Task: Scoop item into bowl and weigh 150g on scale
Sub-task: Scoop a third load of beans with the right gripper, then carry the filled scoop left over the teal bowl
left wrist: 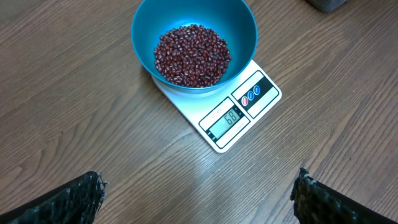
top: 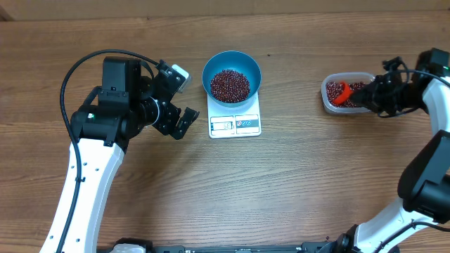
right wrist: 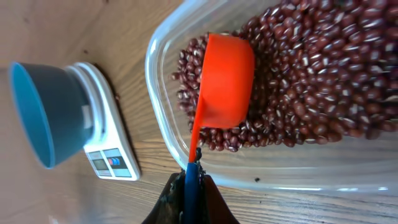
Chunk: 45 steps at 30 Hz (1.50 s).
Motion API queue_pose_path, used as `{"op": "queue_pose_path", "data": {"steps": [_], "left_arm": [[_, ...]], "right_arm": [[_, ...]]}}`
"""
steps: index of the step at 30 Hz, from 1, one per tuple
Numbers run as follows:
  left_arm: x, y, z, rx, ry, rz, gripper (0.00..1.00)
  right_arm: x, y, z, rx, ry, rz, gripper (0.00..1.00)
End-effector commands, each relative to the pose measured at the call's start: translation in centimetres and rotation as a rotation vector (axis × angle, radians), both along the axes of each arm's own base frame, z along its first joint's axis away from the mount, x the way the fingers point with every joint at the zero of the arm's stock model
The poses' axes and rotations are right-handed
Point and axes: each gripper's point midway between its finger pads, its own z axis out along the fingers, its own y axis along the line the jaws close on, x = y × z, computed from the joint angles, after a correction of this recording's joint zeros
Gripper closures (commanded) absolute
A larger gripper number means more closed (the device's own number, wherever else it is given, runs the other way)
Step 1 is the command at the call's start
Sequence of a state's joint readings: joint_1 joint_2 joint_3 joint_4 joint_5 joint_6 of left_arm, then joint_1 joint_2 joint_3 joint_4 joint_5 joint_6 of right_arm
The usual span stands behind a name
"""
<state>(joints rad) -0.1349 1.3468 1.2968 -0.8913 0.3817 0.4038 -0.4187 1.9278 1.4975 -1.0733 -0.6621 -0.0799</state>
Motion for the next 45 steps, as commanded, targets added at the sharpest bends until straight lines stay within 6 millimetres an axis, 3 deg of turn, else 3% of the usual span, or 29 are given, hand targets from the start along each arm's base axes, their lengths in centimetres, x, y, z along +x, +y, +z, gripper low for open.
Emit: {"op": "queue_pose_path", "data": {"steps": [1, 13, 27, 35, 45], "left_arm": [[0.1, 0.1, -0.3, 0.014, -0.006, -0.017, 0.00], [0.1, 0.1, -0.3, 0.014, -0.006, -0.017, 0.00], [0.1, 0.1, -0.3, 0.014, -0.006, -0.017, 0.01], [0.1, 0.1, -0.3, 0.014, -0.006, -0.017, 0.00], [0.1, 0.1, -0.3, 0.014, -0.005, -0.017, 0.00]], "right_arm": [[0.0, -0.3, 0.9, 0.095, -0.055, -0.007, 0.96], [-1.0, -2.5, 3.0, 0.227, -0.143, -0.047, 0.96], [-0.3, -0.7, 6.6, 0.424, -0.278, -0.018, 0.96], [0.4, 2.6, 8.8, 0.541, -0.338, 0.054, 0.96], [1.5, 9.7, 9.8, 0.625, -0.304, 0.200, 0.96]]}}
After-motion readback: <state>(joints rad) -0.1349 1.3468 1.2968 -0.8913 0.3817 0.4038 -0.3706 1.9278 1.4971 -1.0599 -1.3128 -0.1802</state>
